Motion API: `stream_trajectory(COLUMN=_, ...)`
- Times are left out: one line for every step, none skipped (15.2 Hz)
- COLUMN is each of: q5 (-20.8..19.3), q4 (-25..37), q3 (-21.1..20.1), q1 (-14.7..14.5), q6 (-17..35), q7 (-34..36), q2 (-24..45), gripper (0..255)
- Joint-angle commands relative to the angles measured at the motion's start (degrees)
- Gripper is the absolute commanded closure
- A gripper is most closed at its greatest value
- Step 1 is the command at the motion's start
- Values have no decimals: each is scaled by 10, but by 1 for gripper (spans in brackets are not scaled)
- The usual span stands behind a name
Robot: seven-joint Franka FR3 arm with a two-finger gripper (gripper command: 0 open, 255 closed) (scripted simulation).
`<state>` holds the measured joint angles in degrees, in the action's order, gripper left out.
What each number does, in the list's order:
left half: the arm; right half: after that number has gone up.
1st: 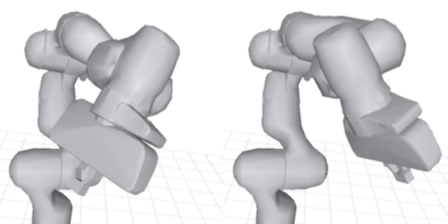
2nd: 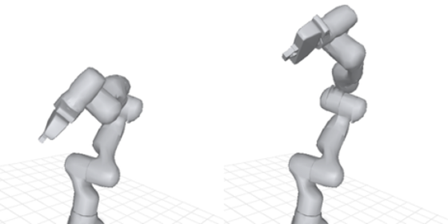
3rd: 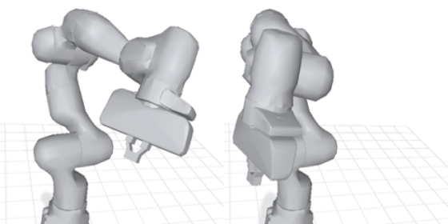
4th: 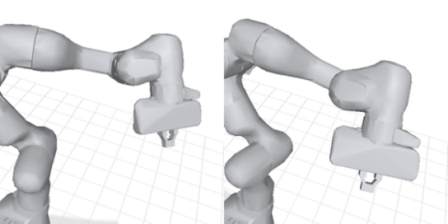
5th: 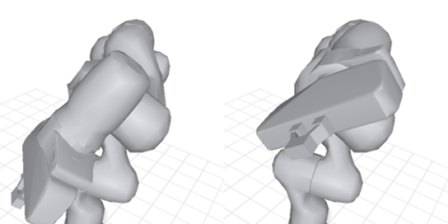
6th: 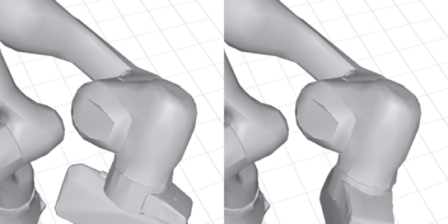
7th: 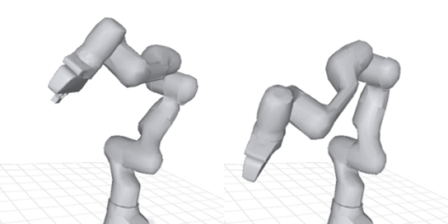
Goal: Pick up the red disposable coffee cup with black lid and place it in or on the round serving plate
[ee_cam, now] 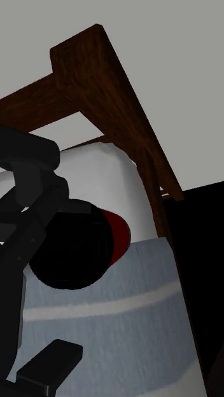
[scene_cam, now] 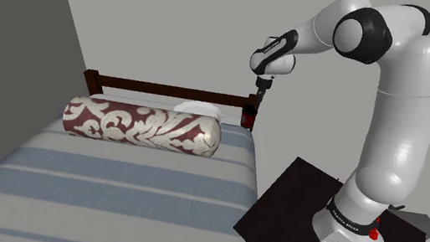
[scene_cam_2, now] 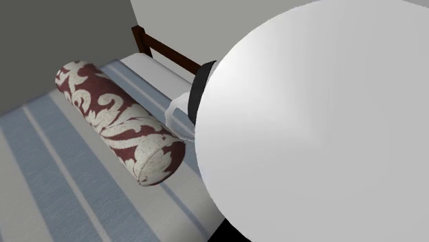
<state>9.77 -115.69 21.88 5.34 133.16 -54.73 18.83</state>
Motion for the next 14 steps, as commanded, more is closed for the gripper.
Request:
stream_trajectory(q5=19, q4=36, q3=-9, q1=16, q6=3, q7=-29, q2=47, gripper=0)
stream_trajectory(q5=21, q4=35, q3=-11, q1=18, q6=9, q7=-30, q2=52, gripper=0)
stream_trajectory(q5=24, q4=34, q3=-13, q1=19, q6=15, q7=-32, q2=57, gripper=0)
stream_trajectory(q5=27, q4=33, q3=-14, q1=20, q6=21, q7=-34, q2=62, gripper=0)
stream_trajectory(q5=29, q4=32, q3=-16, q1=21, q6=26, q7=-35, q2=67, gripper=0)
stream_trajectory(q5=32, q4=32, q3=-18, q1=23, q6=32, q7=-37, q2=73, gripper=0)
stream_trajectory(q5=35, q4=31, q3=-19, q1=24, q6=38, q7=-39, q2=78, gripper=0)
stream_trajectory(q5=38, q4=31, q3=-21, q1=25, q6=43, q7=-41, q2=84, gripper=0)
stream_trajectory(q5=39, q4=31, q3=-22, q1=26, q6=47, q7=-42, q2=87, gripper=0)
stream_trajectory(q5=39, q4=31, q3=-22, q1=26, q6=47, q7=-42, q2=87, gripper=0)
stream_trajectory(q5=39, q4=31, q3=-22, q1=26, q6=47, q7=-42, q2=87, gripper=0)
stream_trajectory(q5=39, q4=31, q3=-22, q1=26, q6=47, q7=-42, q2=87, gripper=0)
stream_trajectory(q5=39, q4=31, q3=-22, q1=26, q6=47, q7=-42, q2=87, gripper=0)
stream_trajectory(q5=39, q4=31, q3=-22, q1=26, q6=47, q7=-42, q2=87, gripper=0)
